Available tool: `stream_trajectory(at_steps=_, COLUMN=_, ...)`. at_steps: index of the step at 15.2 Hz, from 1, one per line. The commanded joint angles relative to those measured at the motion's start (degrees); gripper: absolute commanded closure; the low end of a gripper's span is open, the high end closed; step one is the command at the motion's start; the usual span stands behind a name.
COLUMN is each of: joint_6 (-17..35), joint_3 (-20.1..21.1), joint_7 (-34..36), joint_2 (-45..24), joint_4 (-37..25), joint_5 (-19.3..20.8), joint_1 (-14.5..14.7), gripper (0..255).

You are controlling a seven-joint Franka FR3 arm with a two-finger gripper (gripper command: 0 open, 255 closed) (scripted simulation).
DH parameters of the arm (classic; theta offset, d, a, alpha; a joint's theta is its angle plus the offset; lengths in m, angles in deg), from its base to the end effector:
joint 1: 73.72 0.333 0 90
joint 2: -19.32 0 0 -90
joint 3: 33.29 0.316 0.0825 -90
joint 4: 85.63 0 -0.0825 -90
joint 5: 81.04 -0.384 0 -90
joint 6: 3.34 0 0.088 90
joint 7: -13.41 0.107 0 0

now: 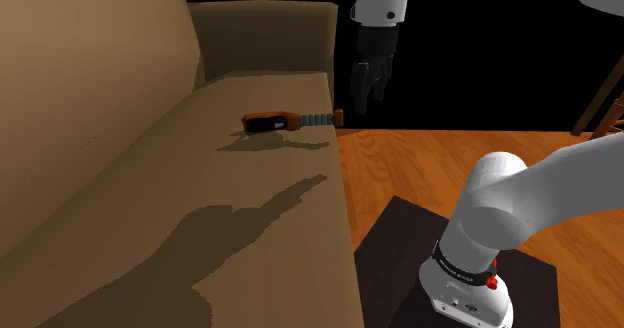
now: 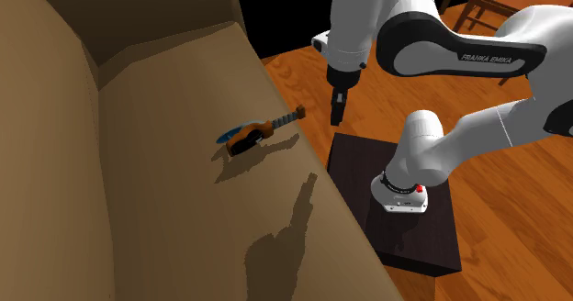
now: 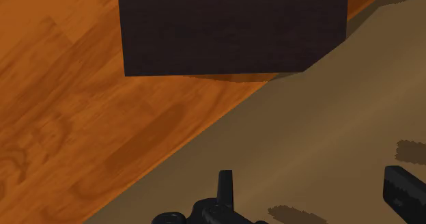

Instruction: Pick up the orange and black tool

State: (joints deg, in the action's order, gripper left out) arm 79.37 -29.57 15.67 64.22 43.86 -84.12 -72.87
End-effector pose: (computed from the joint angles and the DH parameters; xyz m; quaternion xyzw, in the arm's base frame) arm 0.2929 0.0375 0.6228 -0.9998 -0.0133 0.0172 0.0030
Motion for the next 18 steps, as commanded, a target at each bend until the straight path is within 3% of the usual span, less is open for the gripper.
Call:
stream_trajectory(at_steps=1, joint_6=0.0, joint_3=0.0, joint_7=0.0, joint_2=0.0, joint_4=0.0, joint_5=0.0, joint_1=0.0, gripper=0)
stream_trajectory(at_steps=9, joint_6=4.9, joint_3=-7.4, joint_7=-15.1, joint_2=-20.0, joint_4=-11.4, joint_5=-5.7, joint_1=3.8, gripper=0)
stream_trajectory(at_steps=16, joint_6=2.5, joint_3=-11.2, joint_7=-28.3, joint_2=-38.9, joint_4=-27.1, joint_5=-13.9, joint_1=6.2, gripper=0)
stream_trajectory(at_steps=18, joint_6=2.9, joint_3=-11.2, joint_7=-29.3, joint_2=-40.2, joint_4=-27.5, joint_5=-14.5, joint_1=6.2, gripper=0)
